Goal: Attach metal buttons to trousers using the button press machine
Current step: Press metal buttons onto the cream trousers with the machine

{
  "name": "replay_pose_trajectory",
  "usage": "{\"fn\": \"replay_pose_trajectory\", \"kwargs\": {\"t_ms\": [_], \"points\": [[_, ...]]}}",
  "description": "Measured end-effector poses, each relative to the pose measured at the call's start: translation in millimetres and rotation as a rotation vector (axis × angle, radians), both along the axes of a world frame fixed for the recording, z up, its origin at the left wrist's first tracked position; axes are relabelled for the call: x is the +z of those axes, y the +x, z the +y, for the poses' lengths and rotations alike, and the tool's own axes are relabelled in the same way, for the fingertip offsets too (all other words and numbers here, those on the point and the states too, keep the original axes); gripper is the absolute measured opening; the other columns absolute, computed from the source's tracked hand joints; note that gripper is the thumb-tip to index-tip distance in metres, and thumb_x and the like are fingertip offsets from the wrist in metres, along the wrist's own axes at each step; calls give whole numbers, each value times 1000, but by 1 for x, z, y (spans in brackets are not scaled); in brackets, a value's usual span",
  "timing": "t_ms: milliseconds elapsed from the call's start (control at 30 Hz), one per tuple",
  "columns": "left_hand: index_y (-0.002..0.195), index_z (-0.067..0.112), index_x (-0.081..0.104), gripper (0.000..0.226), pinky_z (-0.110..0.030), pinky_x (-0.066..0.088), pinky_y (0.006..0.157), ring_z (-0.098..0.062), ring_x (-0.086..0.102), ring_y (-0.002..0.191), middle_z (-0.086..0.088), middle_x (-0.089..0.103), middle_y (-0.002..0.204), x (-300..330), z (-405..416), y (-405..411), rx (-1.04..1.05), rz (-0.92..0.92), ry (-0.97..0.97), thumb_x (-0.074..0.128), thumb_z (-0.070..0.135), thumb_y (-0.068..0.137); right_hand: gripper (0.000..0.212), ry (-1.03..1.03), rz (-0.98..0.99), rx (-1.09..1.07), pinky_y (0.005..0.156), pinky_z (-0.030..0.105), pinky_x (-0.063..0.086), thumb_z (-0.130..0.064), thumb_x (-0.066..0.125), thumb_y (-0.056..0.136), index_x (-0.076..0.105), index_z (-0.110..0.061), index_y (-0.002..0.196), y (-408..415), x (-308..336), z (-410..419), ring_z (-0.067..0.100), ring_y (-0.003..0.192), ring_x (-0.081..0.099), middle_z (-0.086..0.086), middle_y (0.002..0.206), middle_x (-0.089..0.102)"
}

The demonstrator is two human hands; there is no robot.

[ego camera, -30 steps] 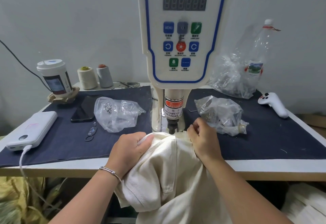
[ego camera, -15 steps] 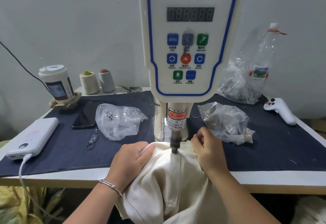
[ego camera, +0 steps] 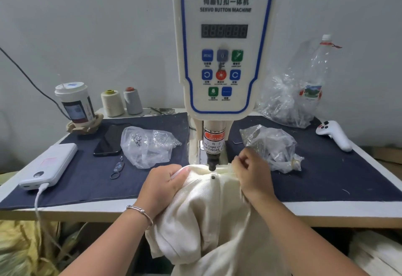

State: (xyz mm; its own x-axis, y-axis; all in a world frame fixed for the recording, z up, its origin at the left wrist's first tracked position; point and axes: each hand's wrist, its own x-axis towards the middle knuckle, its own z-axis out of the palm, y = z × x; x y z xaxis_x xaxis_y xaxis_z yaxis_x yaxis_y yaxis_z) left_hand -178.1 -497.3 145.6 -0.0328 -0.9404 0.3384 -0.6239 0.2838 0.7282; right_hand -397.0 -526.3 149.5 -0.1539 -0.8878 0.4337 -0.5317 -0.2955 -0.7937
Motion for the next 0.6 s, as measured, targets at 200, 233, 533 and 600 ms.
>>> {"fn": "replay_pose_trajectory", "kwargs": {"t_ms": [200, 233, 533, 600], "points": [[49, 22, 26, 56, -17, 19, 45, -9, 19, 48, 8, 21, 50, 27, 9, 1, -43, 164, 201, 66, 30, 88, 32, 397, -124, 134, 41, 10, 33, -18, 66, 88, 50, -14, 62, -4, 49, 37, -1, 38, 42, -8, 47, 48], [51, 19, 30, 55, -19, 20, 46, -10, 21, 49, 5, 23, 51, 27, 11, 3, -55, 156, 275, 68, 28, 88, 33, 559, -144, 215, 46, 14, 37, -24, 68, 88, 52, -15, 61, -7, 55, 44, 1, 43, 46, -6, 49, 51], [63, 9, 56, 45, -30, 33, 52, -21, 44, 56, -14, 48, 67, 68, 57, 34, -106, 403, 622, 76, 48, 53, 32, 858, -600, 834, 47, 24, 48, 10, 68, 65, 56, -9, 88, -25, 106, 93, 20, 60, 58, 12, 77, 61], [79, 11, 73, 53, -31, 46, 64, -22, 61, 72, -12, 65, 84, 89, 66, 35, -197, 370, 661, 76, 56, 51, 34, 762, -471, 875, 48, 24, 45, 15, 70, 71, 54, -11, 86, -14, 119, 103, 21, 61, 56, 11, 75, 60]]}}
